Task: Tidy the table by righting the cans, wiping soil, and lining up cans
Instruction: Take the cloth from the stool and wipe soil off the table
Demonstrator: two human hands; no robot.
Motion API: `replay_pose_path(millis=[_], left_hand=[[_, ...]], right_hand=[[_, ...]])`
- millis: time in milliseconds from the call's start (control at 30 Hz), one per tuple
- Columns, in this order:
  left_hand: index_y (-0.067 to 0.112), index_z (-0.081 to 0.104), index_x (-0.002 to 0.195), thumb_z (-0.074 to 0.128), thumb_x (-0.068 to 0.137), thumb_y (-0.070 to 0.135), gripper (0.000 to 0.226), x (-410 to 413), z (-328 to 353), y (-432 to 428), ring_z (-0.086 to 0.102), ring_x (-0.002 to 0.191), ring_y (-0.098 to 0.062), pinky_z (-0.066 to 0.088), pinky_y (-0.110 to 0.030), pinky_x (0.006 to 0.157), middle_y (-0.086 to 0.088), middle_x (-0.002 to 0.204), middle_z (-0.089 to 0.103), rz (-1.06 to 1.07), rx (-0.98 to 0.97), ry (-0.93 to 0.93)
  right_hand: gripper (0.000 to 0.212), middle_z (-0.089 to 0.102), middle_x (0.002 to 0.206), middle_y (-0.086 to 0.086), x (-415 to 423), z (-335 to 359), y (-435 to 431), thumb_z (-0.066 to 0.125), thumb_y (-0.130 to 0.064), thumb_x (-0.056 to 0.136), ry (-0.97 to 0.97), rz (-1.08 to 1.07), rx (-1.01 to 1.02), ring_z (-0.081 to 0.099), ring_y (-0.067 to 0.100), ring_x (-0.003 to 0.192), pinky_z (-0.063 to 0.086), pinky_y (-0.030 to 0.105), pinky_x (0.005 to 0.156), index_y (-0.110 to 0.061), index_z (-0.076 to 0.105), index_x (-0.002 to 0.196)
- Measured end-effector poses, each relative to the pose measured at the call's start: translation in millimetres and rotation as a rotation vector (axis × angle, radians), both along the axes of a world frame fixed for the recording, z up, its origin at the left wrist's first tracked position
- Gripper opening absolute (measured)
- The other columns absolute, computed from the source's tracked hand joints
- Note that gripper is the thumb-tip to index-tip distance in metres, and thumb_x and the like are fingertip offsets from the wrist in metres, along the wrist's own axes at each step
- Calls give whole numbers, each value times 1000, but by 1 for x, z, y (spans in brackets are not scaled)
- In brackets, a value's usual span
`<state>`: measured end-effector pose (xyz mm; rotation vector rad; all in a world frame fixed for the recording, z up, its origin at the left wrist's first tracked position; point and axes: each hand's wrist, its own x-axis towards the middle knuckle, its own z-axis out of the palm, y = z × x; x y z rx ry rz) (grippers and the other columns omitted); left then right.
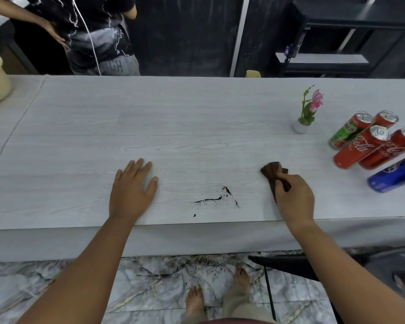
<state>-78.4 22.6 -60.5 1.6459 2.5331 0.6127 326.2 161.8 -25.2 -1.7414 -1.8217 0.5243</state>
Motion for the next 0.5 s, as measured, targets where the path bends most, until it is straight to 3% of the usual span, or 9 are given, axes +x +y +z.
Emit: replay_pose_path(millis=[100,233,367,500], left_hand=[[24,51,163,51,113,47,55,0,0,-1,28,166,-23,17,-52,136,-2,175,39,-3,14,-7],[25,51,163,52,112,47,55,-1,-1,-2,26,167,-21,16,-50,136,0,176,39,1,10,-17],[25,52,163,53,112,46,55,0,0,-1,26,167,-20,16,-49,137,0,176,39,9,12,-20],[25,54,161,54,111,45,54,-1,1,-1,28,166,-19,18,-50,136,1,174,42,16,30,-25]], right_hand=[[25,75,113,5,-36,-4,-23,70,-11,100,25,138,4,69,22,102,54,32,89,-13,79,123],[22,77,98,-11,-60,3,-9,77,-11,94,260,166,-151,72,9,95,48,6,82,-24,84,109],[23,80,100,-2,-46,29,73,74,-12,92,357,-21,-111,77,20,101,60,33,96,-16,85,112],[30,81,112,-3,-20,44,145,69,-18,92,232,-115,-83,74,19,110,57,30,101,-23,84,116]])
